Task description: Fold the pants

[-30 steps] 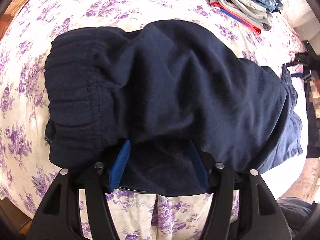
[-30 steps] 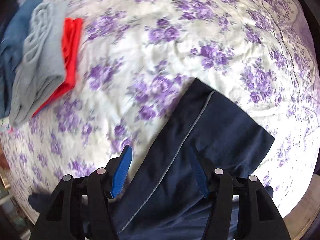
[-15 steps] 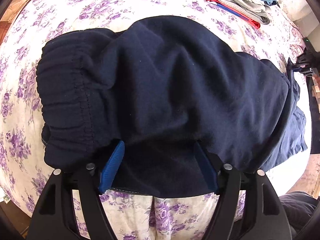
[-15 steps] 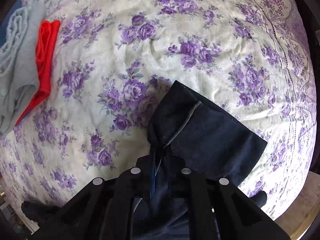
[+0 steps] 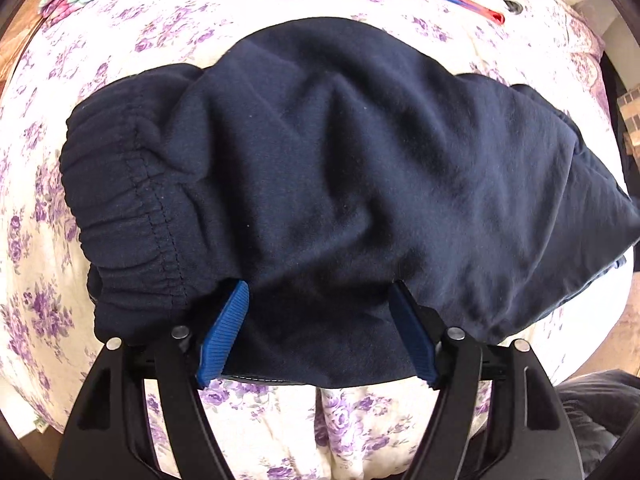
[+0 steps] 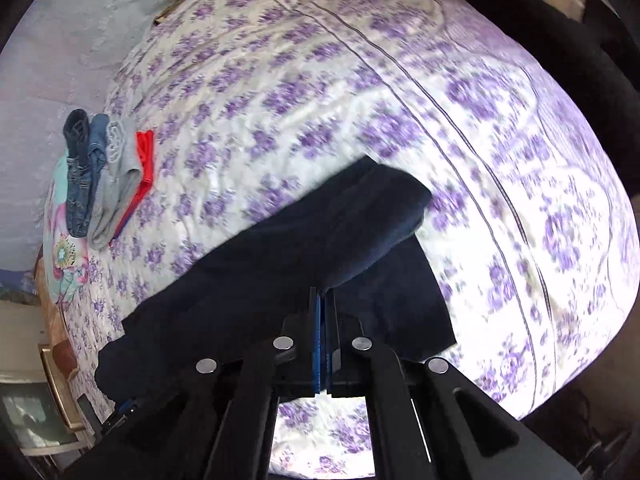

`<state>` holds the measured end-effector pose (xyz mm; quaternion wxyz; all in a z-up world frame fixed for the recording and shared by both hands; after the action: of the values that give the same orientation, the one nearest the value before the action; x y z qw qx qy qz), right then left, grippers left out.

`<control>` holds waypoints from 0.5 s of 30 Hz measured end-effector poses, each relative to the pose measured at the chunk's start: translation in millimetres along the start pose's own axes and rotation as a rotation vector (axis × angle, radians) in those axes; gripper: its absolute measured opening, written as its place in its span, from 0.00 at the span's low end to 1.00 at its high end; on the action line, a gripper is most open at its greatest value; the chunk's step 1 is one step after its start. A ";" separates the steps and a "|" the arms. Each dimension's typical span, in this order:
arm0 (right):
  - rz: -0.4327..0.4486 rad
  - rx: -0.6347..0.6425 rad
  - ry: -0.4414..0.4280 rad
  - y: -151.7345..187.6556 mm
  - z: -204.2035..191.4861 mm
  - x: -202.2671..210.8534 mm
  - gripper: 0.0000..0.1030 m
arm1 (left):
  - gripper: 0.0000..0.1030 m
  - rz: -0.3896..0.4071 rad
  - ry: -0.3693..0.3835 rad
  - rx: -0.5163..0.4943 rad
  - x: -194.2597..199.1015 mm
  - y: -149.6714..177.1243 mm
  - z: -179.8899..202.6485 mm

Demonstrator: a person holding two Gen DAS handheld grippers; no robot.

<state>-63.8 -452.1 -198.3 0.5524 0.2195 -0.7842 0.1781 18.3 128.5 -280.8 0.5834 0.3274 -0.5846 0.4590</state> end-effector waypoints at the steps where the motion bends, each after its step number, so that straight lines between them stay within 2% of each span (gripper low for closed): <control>1: -0.022 -0.048 -0.001 6.3 20.2 -18.2 0.02 | 0.68 -0.015 -0.011 -0.013 -0.4 -1.2 2.2; 4: -0.050 -0.131 -0.033 19.1 57.6 -63.0 0.02 | 0.67 -0.076 -0.070 -0.063 0.4 -5.4 10.8; 6: -0.028 -0.150 -0.060 19.8 61.8 -68.0 0.02 | 0.64 -0.099 -0.099 -0.112 8.3 -9.8 21.7; 8: -0.007 -0.150 -0.062 20.5 57.8 -60.7 0.02 | 0.63 -0.070 -0.092 -0.151 24.3 -17.7 36.8; 12: 0.027 -0.104 -0.061 25.2 47.7 -29.9 0.02 | 0.63 0.028 0.023 -0.194 53.1 -44.2 79.2; 15: 0.011 -0.089 -0.027 30.0 47.8 -21.0 0.02 | 0.64 0.054 0.107 -0.240 47.4 -63.9 116.1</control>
<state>-111.6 -448.7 -234.9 0.5501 0.1930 -0.7998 0.1431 27.7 5.8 -212.5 0.6360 0.2147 -0.6120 0.4181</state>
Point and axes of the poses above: each gripper's, at about its wrist camera, not at the fingertips, and x roughly against the way its jaws point, z to its right, y to its underside, the point moved 8 cm from there along -x, roughly the way its jaws point, and after that the axes turned 15 degrees about -x, right-handed, at the moved point
